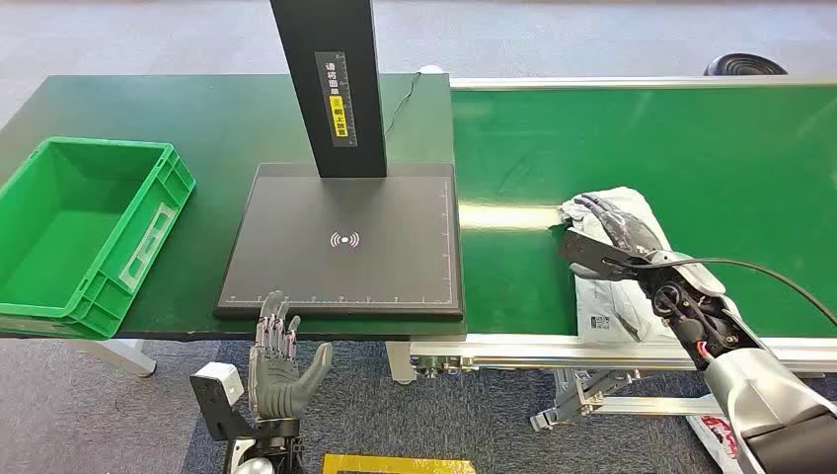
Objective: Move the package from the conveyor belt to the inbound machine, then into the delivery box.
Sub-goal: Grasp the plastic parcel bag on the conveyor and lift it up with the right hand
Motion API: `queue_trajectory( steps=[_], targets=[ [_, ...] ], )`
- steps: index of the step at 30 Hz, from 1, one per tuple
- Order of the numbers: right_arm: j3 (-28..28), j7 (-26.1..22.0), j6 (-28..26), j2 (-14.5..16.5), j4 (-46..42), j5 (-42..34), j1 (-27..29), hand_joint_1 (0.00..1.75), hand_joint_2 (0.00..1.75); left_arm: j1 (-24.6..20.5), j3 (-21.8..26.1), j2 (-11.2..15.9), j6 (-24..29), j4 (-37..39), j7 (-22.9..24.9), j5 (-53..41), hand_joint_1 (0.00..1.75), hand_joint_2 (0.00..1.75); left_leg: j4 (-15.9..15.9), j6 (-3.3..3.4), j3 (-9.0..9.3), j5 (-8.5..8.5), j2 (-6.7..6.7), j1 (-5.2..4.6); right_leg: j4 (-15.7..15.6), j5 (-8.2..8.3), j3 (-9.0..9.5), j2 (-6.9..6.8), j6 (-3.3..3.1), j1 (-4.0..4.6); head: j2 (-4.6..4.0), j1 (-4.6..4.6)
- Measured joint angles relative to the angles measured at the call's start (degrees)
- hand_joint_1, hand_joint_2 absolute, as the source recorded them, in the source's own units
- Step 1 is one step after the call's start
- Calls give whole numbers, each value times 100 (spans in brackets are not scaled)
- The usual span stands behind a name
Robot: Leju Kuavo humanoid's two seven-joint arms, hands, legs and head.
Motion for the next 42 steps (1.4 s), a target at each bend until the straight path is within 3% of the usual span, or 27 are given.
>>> queue_trajectory(
  steps=[35,42],
  targets=[
    [-19,35,-1,89,1,-51,43,0,175,2,-1,-1,13,-1,0,0,0,175,0,0,-1,-1,0,0,0,0,0,0,0,0,0,-2],
    [-256,361,-964,834,353,-32,666,0,175,19,-5,-11,128,-14,0,37,0,175,-1,-1,0,0,0,4,0,-2,-4,-6,0,5,0,-5]
  ],
)
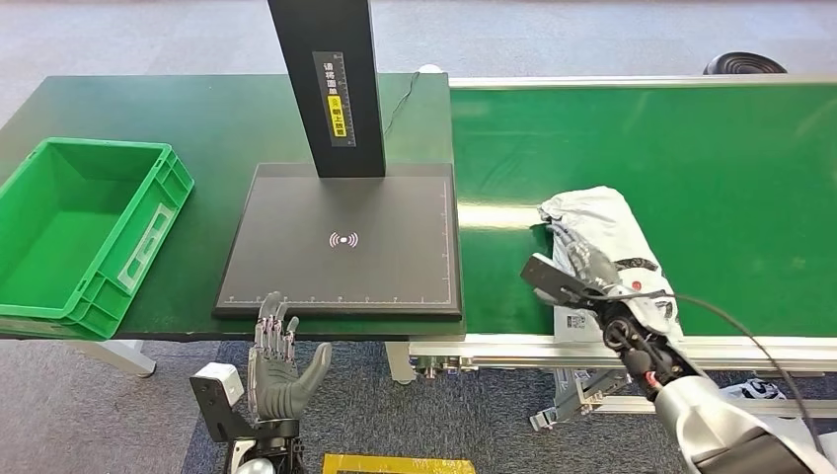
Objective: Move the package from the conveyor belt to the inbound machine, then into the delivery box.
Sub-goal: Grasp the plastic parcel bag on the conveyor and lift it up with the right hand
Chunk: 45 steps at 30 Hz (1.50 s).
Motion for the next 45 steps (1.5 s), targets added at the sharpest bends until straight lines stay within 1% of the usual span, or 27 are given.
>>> queue_trajectory(
  steps=[3,12,26,34,38,41,45],
  targets=[
    [-95,-7,-6,113,132,4,127,0,175,24,1,-3,11,-16,0,25,0,175,0,1,-7,2,-10,-1,0,-2,-1,-12,1,-1,0,3],
    [-243,-81,69,211,239,50,317,0,175,31,1,-3,1,-17,0,62,0,175,1,2,-6,1,-7,-6,0,-1,-1,-9,3,-6,0,2],
    [-441,-19,118,220,259,333,341,0,175,37,1,12,-4,-19,0,68,0,175,1,3,-6,2,-7,-5,0,-1,1,-10,3,-6,0,3],
    [-554,14,131,39,254,475,270,0,175,52,-4,24,-74,-21,0,74,0,175,2,3,-5,1,-9,-5,0,-1,1,-11,3,-6,0,2],
    [-681,110,100,-213,191,615,293,0,175,43,-17,27,-173,-19,0,76,0,175,2,3,-6,1,-12,-6,0,-1,1,-12,3,-7,0,3],
    [-796,104,174,-399,130,635,317,0,175,17,-27,27,-210,-16,0,77,0,175,2,4,-6,0,-10,-7,0,0,1,-11,4,-9,0,3],
    [-909,56,255,-525,87,628,330,0,175,-28,-36,26,-237,-12,0,77,0,175,2,4,-5,0,-10,-7,-1,0,1,-10,4,-8,0,2]
  ],
)
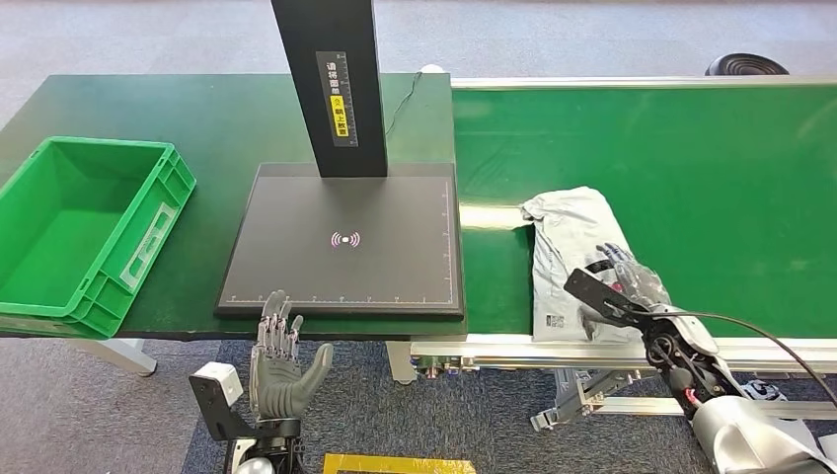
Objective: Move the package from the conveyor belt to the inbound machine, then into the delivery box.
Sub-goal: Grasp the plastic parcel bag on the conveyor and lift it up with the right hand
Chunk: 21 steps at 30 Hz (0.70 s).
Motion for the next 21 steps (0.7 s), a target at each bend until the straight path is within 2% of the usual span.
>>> queue_trajectory(
  steps=[15,21],
  targets=[
    [-176,-31,-116,131,-162,-80,352,0,175,-25,-17,-2,-7,-1,0,-1,0,175,0,0,0,0,-1,0,0,0,0,0,0,0,0,1],
    [-318,-105,-186,358,-167,-128,492,0,175,-38,-27,-4,-9,9,0,1,0,175,-1,0,0,0,0,1,0,0,0,1,0,2,0,1]
  ],
)
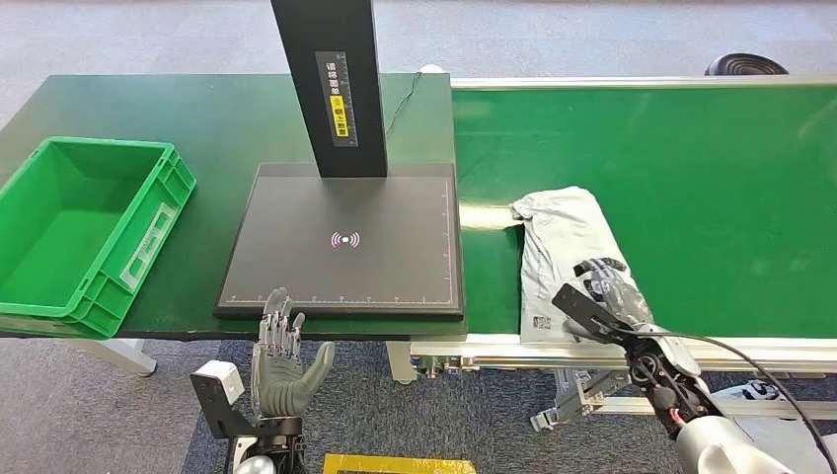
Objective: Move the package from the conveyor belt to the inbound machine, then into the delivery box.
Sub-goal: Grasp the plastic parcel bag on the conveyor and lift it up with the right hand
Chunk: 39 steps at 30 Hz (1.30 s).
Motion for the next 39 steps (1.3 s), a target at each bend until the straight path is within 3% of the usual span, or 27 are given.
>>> queue_trajectory(
  steps=[13,22,23,26,27,30,39],
  targets=[
    [-147,-107,48,929,204,46,-68,0,175,-28,14,-28,245,29,0,57,0,175,-1,-1,7,1,15,1,1,1,1,13,-1,1,0,0],
    [-184,-100,140,1374,413,43,-132,2,175,16,28,-33,326,-51,0,57,0,175,-1,-2,11,0,24,1,1,1,1,18,-1,1,0,0],
    [-189,-91,140,1415,432,49,-133,17,175,26,34,-33,335,-72,0,56,0,175,-1,-2,11,0,23,1,1,1,1,18,-1,2,0,0],
    [-217,-56,151,1495,471,62,-147,122,175,55,54,-33,354,-120,0,51,0,175,-1,-2,12,0,23,1,1,0,2,17,-1,2,0,-1],
    [-224,-51,157,1509,480,64,-154,148,175,59,59,-33,357,-127,0,51,0,175,-1,-2,12,0,23,1,1,1,2,17,-1,2,0,0],
    [-236,-49,170,1529,497,71,-176,164,175,71,66,-34,361,-146,0,51,0,175,-1,-2,15,0,23,1,1,1,5,17,-1,2,0,1],
    [-290,-171,273,1528,510,22,-224,171,175,76,74,-47,361,-178,25,49,0,175,-1,-2,21,0,22,1,0,0,9,17,-1,2,0,0]
  ],
)
